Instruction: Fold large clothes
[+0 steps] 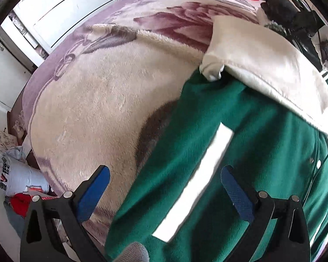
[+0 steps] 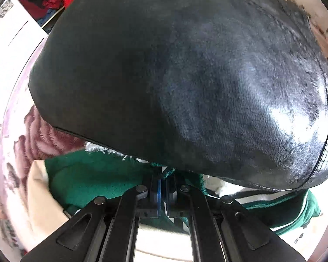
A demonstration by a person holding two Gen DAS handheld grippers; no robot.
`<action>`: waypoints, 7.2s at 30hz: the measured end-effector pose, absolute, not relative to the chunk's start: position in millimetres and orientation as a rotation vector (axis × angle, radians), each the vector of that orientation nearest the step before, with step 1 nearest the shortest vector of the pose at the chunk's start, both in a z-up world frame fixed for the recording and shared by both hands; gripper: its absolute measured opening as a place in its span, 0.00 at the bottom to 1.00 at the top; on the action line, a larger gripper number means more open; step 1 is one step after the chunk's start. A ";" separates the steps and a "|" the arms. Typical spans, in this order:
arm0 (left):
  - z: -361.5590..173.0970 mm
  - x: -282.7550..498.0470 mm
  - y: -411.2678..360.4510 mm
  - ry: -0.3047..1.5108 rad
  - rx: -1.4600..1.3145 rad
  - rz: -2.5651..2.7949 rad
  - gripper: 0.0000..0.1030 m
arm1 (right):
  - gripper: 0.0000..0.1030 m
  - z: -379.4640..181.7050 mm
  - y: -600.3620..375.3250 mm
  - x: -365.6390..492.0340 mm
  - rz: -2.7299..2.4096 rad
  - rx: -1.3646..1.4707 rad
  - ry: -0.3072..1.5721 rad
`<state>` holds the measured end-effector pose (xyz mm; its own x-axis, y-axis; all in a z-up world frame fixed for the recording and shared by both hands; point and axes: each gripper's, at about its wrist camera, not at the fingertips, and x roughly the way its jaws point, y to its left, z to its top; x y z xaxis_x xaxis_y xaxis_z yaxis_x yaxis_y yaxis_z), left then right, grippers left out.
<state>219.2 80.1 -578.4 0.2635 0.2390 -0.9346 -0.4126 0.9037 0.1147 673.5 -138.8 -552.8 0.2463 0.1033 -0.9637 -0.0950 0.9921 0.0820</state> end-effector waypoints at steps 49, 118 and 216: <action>-513.5 236.5 -44.5 1.161 -0.052 0.171 1.00 | 0.69 -481.6 -456.7 349.2 -0.100 0.484 1.635; -530.9 61.0 124.4 1.059 -0.881 0.301 0.12 | 0.06 -462.1 -21.6 550.3 0.265 0.002 1.590; -501.5 279.2 178.7 1.142 -0.624 -0.218 0.65 | 0.69 -415.8 -372.1 200.9 0.166 0.884 1.379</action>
